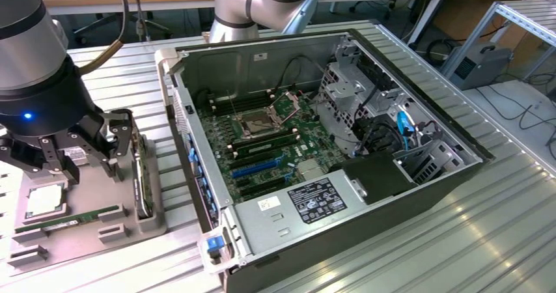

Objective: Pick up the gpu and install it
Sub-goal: 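Pick up the gpu and move the gpu toward the slot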

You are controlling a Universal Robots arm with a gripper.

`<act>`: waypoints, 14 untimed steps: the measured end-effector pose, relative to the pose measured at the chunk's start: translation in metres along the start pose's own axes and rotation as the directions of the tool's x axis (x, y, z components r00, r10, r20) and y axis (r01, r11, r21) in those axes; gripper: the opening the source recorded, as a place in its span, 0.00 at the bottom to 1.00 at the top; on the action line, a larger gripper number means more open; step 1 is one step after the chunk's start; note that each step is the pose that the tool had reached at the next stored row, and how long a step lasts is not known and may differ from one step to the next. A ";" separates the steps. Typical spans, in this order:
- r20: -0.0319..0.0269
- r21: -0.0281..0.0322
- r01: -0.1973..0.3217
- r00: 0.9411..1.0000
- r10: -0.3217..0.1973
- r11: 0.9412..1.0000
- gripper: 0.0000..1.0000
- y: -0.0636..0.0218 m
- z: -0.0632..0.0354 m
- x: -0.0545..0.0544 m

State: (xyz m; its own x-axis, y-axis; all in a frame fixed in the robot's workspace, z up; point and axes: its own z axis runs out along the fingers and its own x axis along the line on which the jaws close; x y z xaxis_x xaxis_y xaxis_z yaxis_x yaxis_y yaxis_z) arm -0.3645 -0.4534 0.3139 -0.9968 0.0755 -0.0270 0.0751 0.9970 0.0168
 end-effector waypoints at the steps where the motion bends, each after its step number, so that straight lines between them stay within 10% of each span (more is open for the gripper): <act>1: 0.000 0.000 0.000 1.000 0.000 1.000 0.48 0.0000 0.0003 0.000; 14: 0.000 0.000 0.000 1.000 0.000 1.000 0.48 -0.0001 0.0050 0.000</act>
State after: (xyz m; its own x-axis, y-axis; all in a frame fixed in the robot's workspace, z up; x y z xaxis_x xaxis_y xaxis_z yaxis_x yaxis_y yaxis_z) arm -0.3645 -0.4534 0.3088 -0.9968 0.0754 -0.0270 0.0750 0.9970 0.0166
